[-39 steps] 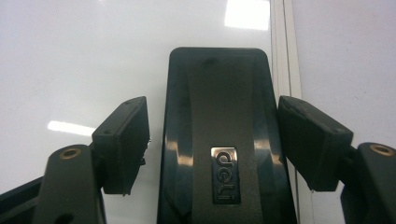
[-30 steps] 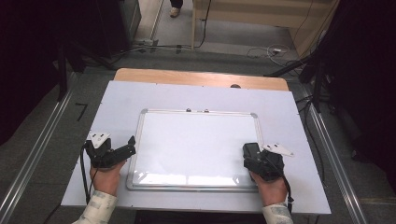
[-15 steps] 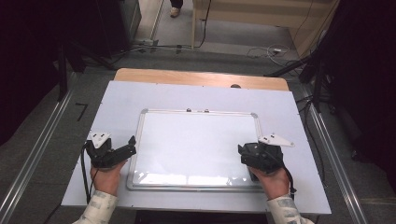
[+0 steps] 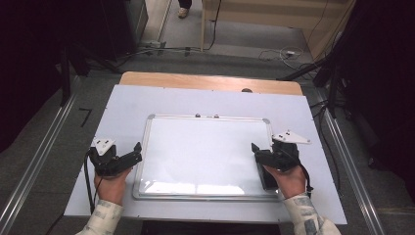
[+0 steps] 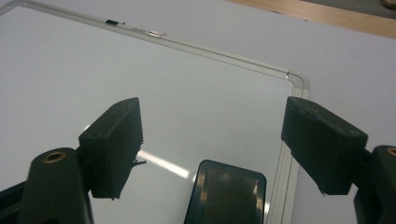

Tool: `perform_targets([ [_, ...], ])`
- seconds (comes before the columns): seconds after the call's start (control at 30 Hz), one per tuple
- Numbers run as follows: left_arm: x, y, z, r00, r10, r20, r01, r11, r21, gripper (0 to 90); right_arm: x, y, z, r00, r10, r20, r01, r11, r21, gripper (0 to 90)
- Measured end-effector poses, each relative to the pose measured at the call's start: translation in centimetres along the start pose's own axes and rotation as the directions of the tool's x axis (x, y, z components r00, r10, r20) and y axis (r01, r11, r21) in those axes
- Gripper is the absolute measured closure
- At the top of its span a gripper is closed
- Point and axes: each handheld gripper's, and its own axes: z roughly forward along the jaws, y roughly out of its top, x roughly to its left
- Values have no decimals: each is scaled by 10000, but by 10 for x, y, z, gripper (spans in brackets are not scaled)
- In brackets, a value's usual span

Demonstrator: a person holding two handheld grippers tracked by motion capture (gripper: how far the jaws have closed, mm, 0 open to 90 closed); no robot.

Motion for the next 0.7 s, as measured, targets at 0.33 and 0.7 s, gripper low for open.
perform_targets([
  [0.33, 2, 0, 0, 10000, -66, -60, 66, 10000, -4, 34, -18, -4, -9, 9997, 164, 191, -158, 9995, -278, 185],
  [0.7, 7, 1, -3, 9998, -92, -197, 90, 9999, -69, 34, -44, -17, -24, 9965, 538, 641, -512, 9978, -415, 185],
])
